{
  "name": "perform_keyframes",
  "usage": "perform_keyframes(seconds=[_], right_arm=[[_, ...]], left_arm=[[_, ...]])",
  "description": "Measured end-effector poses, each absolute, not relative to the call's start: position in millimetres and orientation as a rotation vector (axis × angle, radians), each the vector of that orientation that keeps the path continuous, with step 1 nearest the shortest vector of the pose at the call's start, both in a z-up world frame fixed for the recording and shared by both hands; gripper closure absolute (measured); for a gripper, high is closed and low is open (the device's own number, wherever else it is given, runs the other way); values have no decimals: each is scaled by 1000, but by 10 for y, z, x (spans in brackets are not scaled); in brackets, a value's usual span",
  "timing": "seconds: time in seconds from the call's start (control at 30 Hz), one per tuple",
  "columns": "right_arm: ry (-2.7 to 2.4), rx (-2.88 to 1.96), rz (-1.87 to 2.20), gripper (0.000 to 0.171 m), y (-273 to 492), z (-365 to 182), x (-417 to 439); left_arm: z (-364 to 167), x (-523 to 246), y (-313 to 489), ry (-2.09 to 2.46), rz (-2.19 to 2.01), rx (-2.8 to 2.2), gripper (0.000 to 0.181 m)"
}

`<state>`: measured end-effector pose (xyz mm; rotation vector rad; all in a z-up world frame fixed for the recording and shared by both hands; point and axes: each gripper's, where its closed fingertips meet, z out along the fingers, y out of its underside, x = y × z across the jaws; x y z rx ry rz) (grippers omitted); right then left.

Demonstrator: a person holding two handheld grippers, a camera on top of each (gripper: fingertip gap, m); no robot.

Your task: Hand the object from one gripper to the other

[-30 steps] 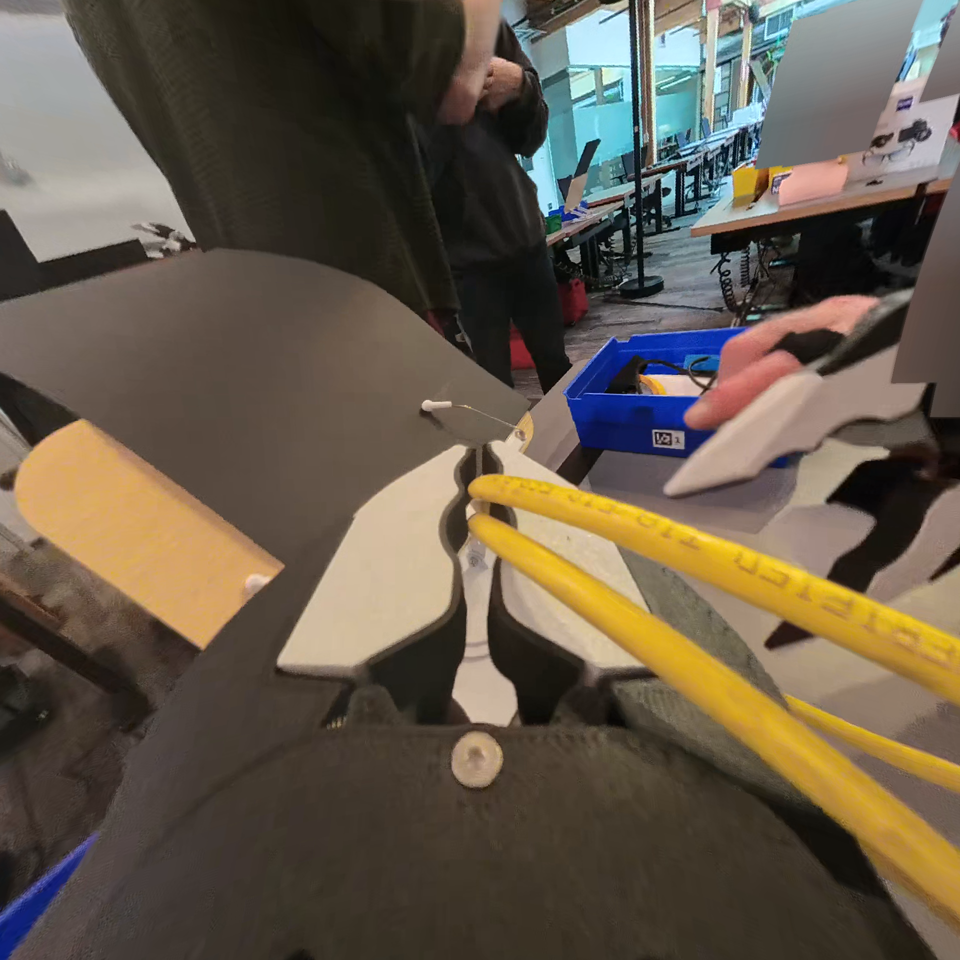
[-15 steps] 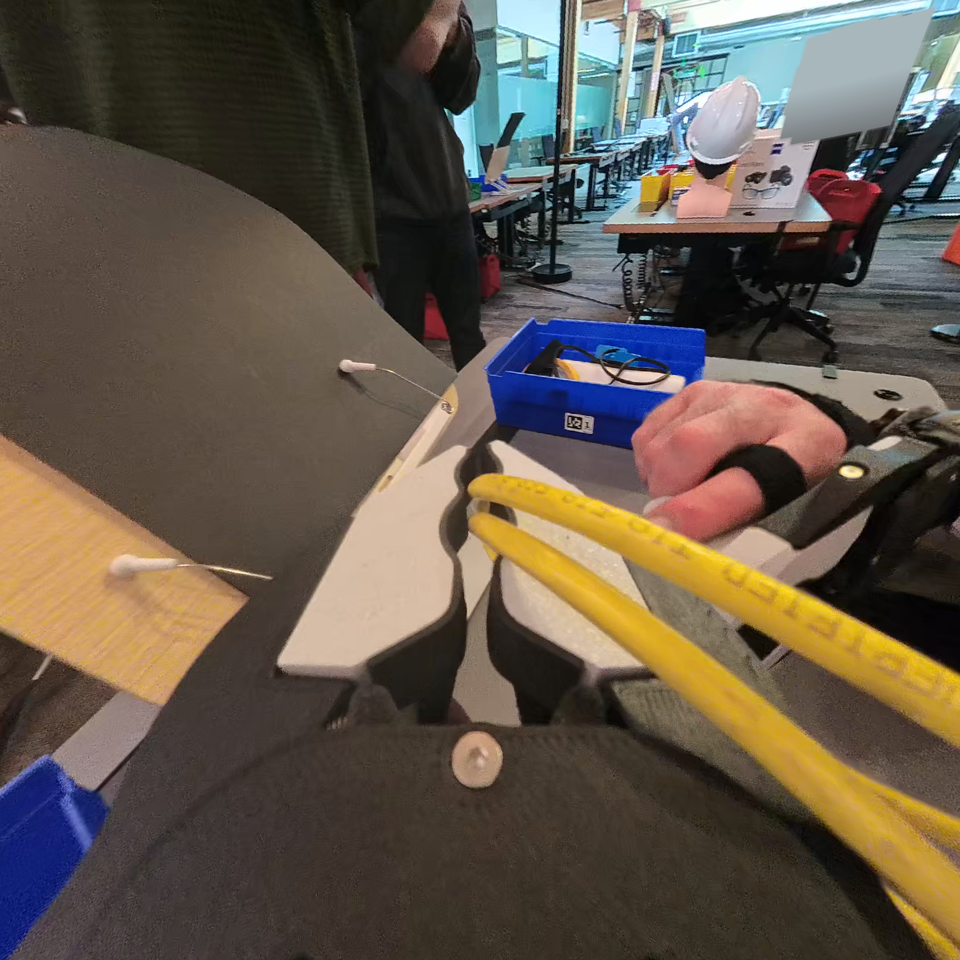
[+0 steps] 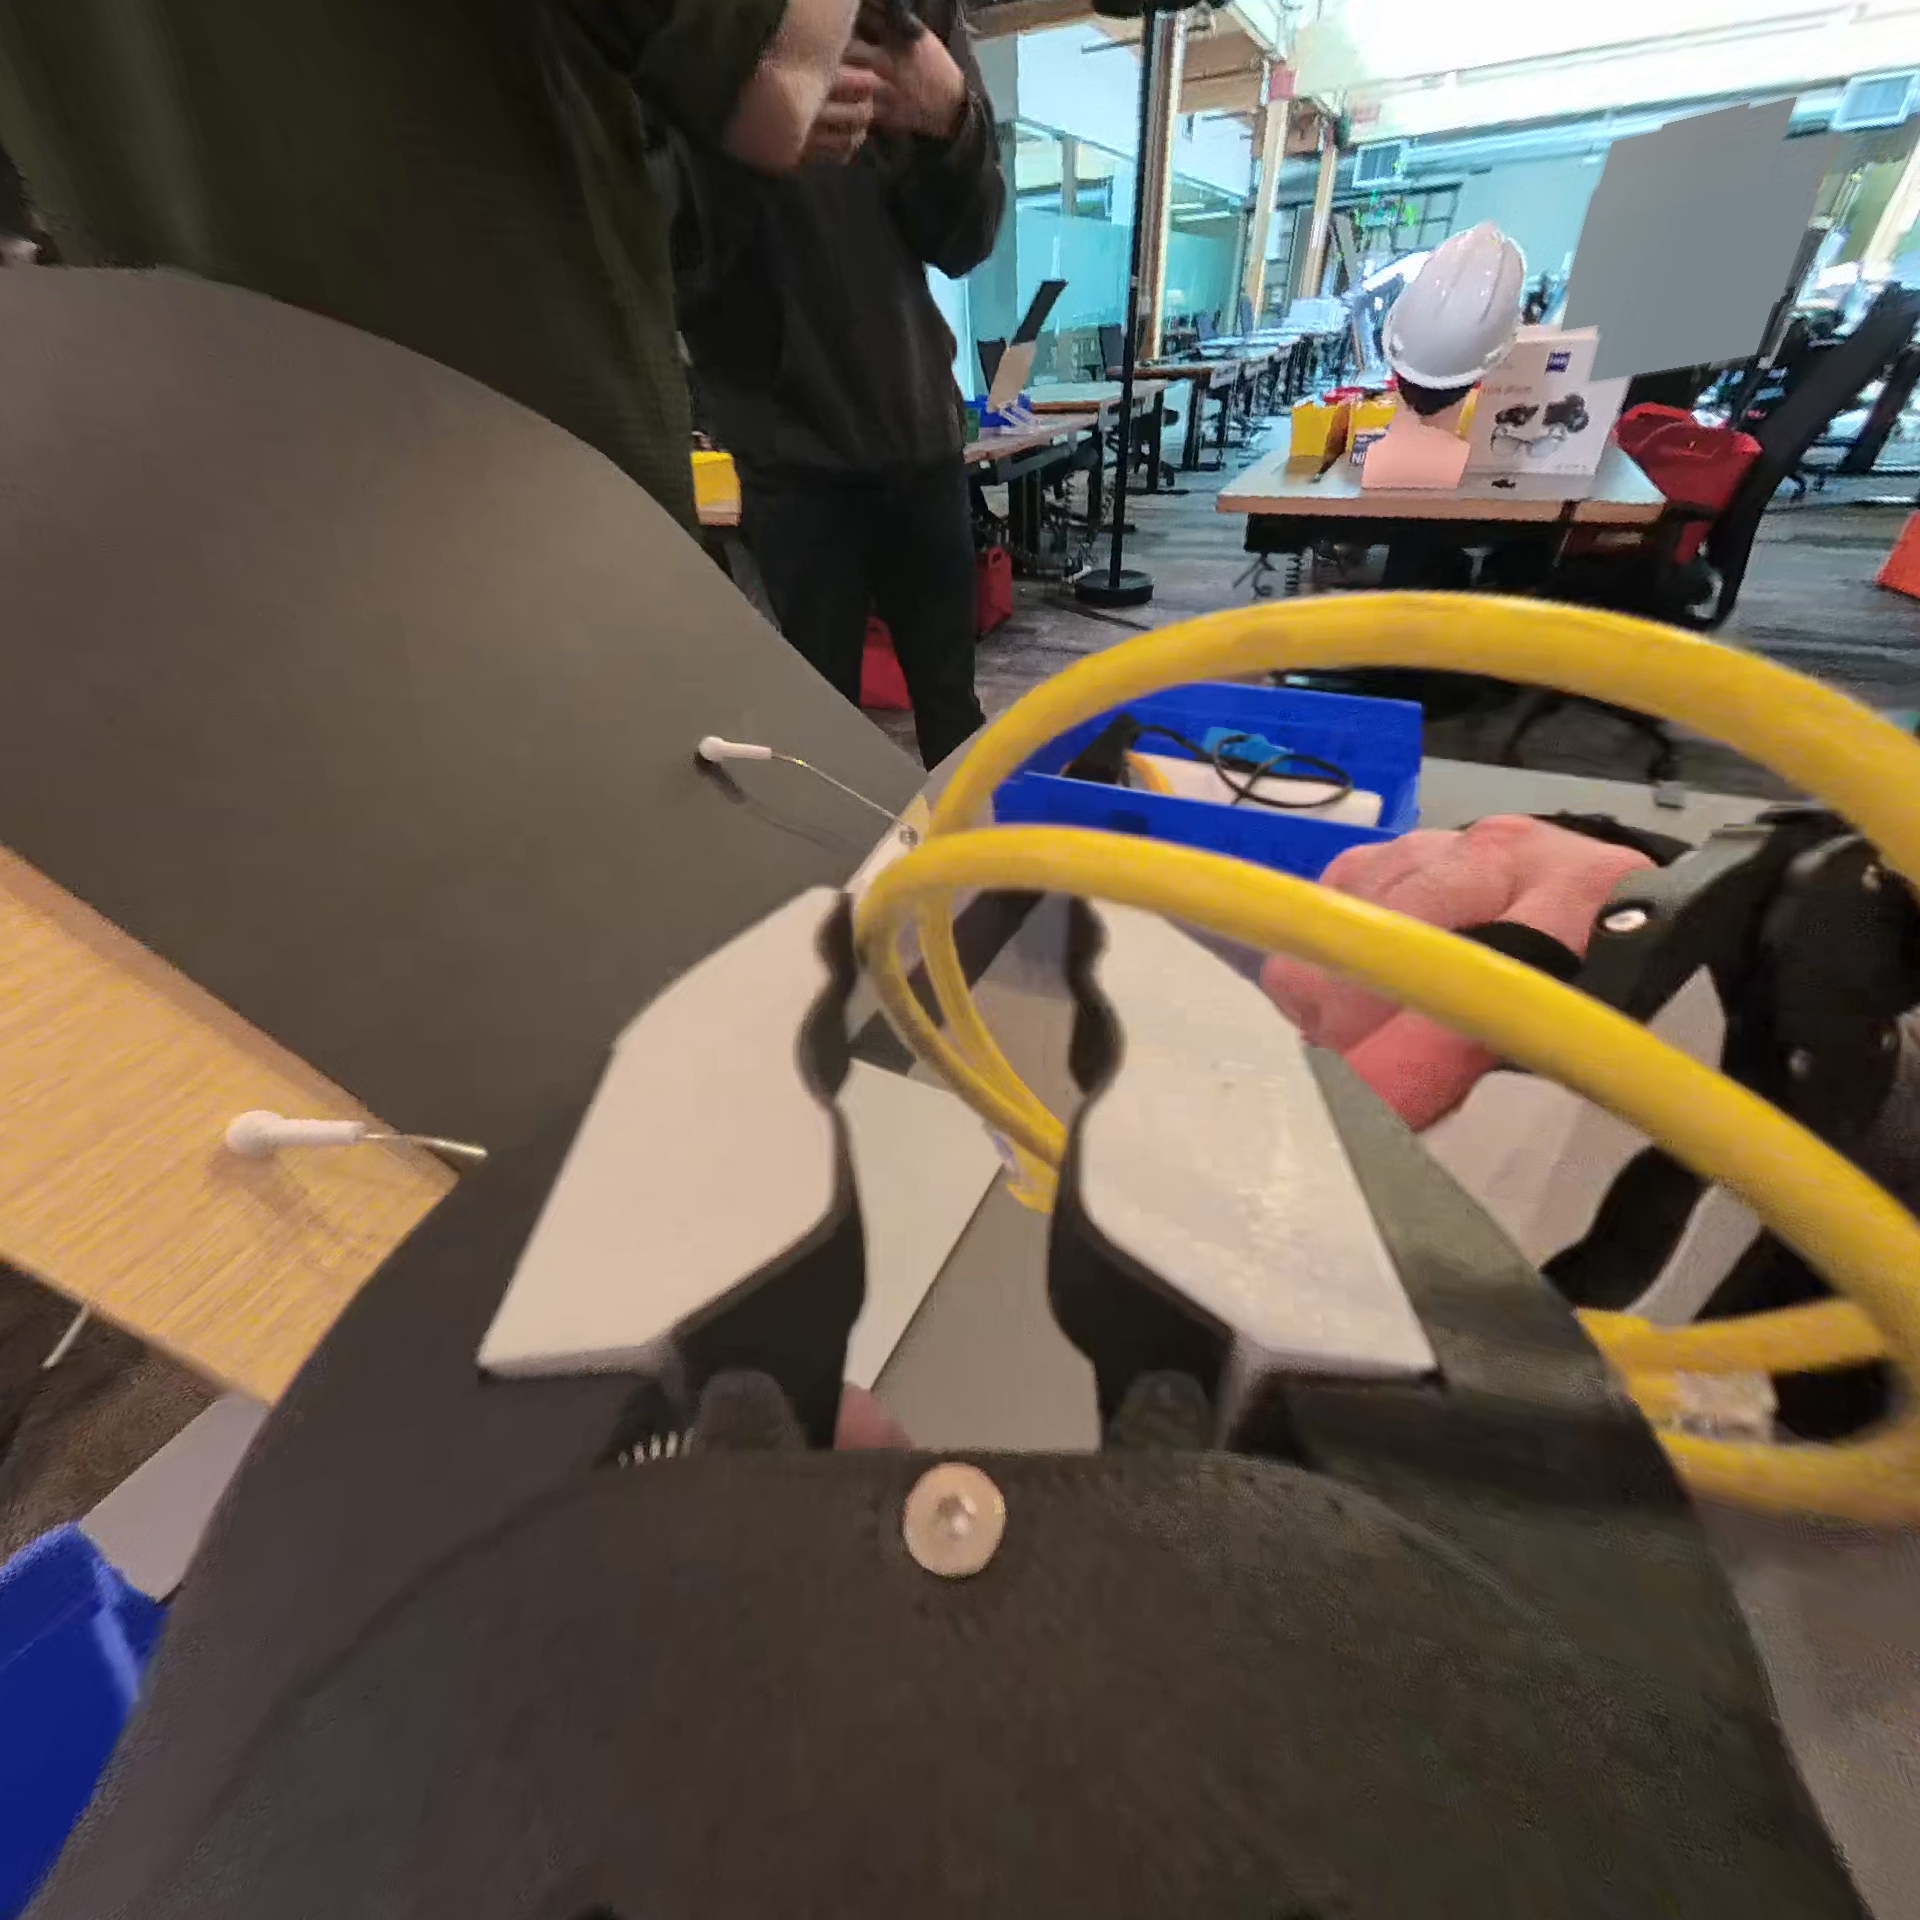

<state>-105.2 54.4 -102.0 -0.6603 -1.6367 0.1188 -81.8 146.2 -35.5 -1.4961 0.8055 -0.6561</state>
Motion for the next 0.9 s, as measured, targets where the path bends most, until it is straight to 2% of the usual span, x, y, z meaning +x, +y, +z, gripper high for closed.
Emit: perform_keyframes(seconds=[0.03,0.17,0.37,0.53,0.73,0.9], right_arm=[[-1616,-693,186,160,561,-977,-1019],[-1509,-840,510,159,679,-836,-869],[-1213,-1048,1047,159,1027,-666,-635],[-720,-1005,1554,160,1313,-273,-347],[-357,-849,1782,160,1454,-46,-56],[-279,-810,1854,160,1382,3,-94]], left_arm=[[-319,-854,1478,790,-643,-1487,134],[-107,-988,1464,749,-600,-1369,123],[147,-1008,1226,890,-149,-1122,118],[-8,-667,1076,1080,158,-990,113],[-238,-371,1236,1061,350,-902,118],[-323,-291,1345,994,588,-871,132]])
